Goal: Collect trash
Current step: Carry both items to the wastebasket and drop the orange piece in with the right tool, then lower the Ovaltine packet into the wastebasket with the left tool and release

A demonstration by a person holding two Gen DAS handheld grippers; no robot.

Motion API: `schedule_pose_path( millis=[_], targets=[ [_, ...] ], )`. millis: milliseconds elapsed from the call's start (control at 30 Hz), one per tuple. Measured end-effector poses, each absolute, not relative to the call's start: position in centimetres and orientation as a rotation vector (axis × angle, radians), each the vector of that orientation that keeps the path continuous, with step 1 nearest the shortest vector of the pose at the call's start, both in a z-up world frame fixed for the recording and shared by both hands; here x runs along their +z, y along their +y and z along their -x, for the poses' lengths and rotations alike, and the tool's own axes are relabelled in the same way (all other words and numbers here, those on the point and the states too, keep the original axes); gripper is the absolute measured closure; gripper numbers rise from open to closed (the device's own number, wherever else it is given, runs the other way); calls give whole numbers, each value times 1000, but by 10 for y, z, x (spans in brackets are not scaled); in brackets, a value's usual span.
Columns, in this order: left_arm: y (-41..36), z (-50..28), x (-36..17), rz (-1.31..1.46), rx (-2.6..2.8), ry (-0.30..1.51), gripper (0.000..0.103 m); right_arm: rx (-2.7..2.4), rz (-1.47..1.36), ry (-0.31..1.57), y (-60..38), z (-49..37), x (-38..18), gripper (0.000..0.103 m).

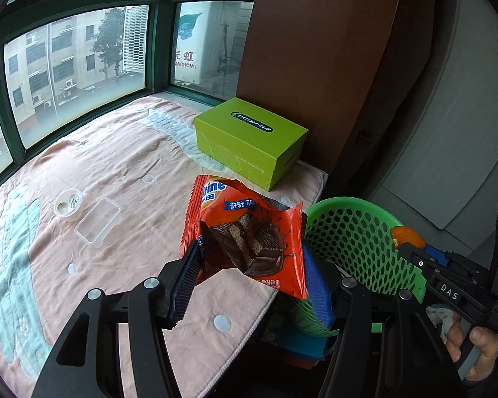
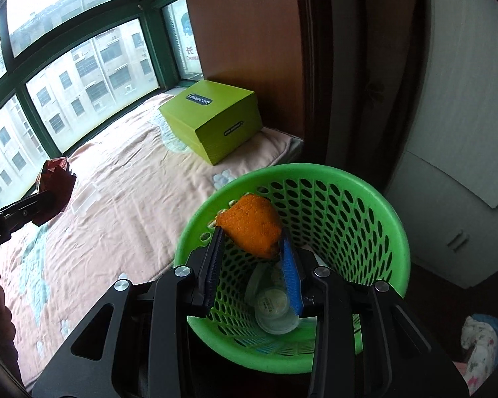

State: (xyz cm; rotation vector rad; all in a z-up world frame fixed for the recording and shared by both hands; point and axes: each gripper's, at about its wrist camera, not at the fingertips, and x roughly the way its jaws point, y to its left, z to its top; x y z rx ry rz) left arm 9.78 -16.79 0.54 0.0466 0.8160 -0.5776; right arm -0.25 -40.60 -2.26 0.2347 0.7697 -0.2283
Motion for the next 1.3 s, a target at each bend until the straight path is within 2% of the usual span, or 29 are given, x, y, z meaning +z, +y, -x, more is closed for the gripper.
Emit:
schedule_pose_path(
  millis=[300,467,567,767,1067,1300],
  targets=[
    [-181,-93,10,-60,-598,809,46,-257,-251,754,-416,11,-20,66],
    [-189,-90,12,-70,-617,807,46,-267,-257,739,-420,18,-17,59],
    [-196,-89,12,-77,-629,807,46,-275,-258,727,-423,21,-14,50],
    [-210,-85,13,-84,-652,808,46,-294,-260,698,-428,31,-7,39],
    [-237,-80,13,-97,-706,817,46,-314,-267,662,-435,43,2,33],
    [-260,-77,8,-116,-739,839,45,-346,-284,646,-444,50,3,32]
  ],
)
